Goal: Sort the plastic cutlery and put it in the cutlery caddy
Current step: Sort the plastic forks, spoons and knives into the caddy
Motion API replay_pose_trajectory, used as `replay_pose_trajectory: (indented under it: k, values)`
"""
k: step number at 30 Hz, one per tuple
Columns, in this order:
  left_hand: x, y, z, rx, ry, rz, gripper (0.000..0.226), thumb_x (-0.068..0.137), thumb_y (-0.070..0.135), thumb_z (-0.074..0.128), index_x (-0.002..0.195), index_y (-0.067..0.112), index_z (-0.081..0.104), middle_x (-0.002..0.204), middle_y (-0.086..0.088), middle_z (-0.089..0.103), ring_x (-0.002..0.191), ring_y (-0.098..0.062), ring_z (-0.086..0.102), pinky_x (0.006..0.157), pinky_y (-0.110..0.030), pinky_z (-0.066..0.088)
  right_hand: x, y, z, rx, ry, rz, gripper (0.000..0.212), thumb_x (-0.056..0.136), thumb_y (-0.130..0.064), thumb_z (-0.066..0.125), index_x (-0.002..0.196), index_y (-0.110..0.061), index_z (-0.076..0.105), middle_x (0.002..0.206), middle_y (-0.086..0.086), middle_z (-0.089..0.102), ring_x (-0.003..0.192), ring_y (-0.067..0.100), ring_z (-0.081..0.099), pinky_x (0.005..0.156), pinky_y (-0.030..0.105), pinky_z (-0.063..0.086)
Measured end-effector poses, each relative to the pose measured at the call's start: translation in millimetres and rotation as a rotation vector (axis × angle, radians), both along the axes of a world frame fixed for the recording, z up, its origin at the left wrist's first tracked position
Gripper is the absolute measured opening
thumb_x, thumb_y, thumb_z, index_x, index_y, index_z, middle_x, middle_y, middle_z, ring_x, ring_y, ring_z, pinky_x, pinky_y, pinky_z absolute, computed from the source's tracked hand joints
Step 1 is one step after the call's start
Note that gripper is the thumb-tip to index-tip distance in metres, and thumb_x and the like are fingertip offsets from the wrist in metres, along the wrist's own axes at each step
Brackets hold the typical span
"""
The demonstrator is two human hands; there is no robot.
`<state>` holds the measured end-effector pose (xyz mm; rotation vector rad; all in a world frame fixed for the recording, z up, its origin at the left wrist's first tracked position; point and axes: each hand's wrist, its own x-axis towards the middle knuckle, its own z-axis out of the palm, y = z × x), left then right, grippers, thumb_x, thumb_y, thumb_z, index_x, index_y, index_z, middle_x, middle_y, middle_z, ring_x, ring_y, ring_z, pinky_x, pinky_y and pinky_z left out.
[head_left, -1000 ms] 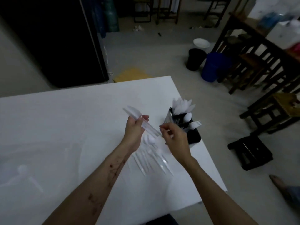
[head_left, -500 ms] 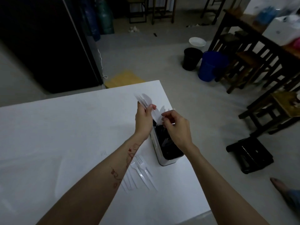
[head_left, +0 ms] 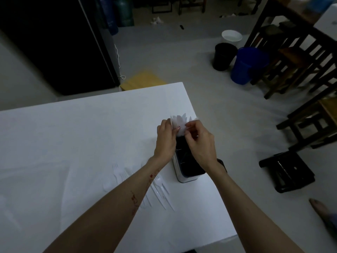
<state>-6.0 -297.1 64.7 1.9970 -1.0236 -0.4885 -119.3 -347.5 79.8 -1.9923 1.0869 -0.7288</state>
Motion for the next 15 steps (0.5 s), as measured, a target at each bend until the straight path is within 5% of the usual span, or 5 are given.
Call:
replay_pose_trajectory:
  k: [4, 7, 10, 13, 15]
  values:
    - [4, 5, -4, 0.021, -0.07, -0.113, 0.007, 0.098, 0.012, 0.042, 0.092, 0.013, 0.039, 0.107, -0.008, 0.044, 0.098, -0.022, 0.046, 0.082, -0.03, 0.046, 0, 1, -3, -0.04, -0.028, -0.033, 0.022, 0.091, -0.012, 0.058, 0.112, -0.016, 0.059, 0.1, -0.006, 0.063, 0.084, 0.008, 0.063, 0.079, 0.034, 0.055]
    - [7, 11, -9, -0.003, 0.068, -0.142, 0.013, 0.099, 0.02, 0.043, 0.109, 0.012, 0.047, 0.116, -0.002, 0.046, 0.108, -0.015, 0.049, 0.093, -0.031, 0.048, 1, 3, -4, -0.131, -0.029, -0.051, 0.028, 0.091, -0.011, 0.059, 0.118, -0.013, 0.057, 0.113, 0.002, 0.057, 0.092, 0.014, 0.059, 0.078, 0.033, 0.055]
    - [6, 18, -10, -0.032, 0.061, -0.177, 0.028, 0.1, 0.022, 0.044, 0.128, 0.015, 0.046, 0.122, 0.001, 0.049, 0.111, -0.01, 0.049, 0.095, -0.024, 0.047, 1, 5, -9, -0.34, 0.044, -0.003, 0.041, 0.09, -0.008, 0.062, 0.129, -0.012, 0.054, 0.128, 0.008, 0.055, 0.113, 0.023, 0.05, 0.092, 0.028, 0.046]
    - [2, 27, -9, -0.065, -0.002, -0.194, 0.036, 0.101, 0.015, 0.041, 0.137, 0.013, 0.045, 0.128, -0.001, 0.051, 0.116, -0.01, 0.047, 0.1, -0.02, 0.042, 0, 7, -17, -0.425, 0.117, 0.1, 0.044, 0.089, -0.001, 0.058, 0.132, -0.01, 0.056, 0.138, 0.011, 0.054, 0.125, 0.028, 0.046, 0.105, 0.038, 0.044]
    - [2, 35, -8, -0.076, 0.004, -0.204, 0.043, 0.1, 0.008, 0.041, 0.143, 0.011, 0.039, 0.132, 0.0, 0.049, 0.117, -0.005, 0.043, 0.098, -0.005, 0.034, 0, 10, -20, -0.412, 0.132, 0.122, 0.045, 0.088, 0.004, 0.056, 0.131, -0.009, 0.056, 0.142, 0.011, 0.051, 0.128, 0.028, 0.044, 0.108, 0.043, 0.042]
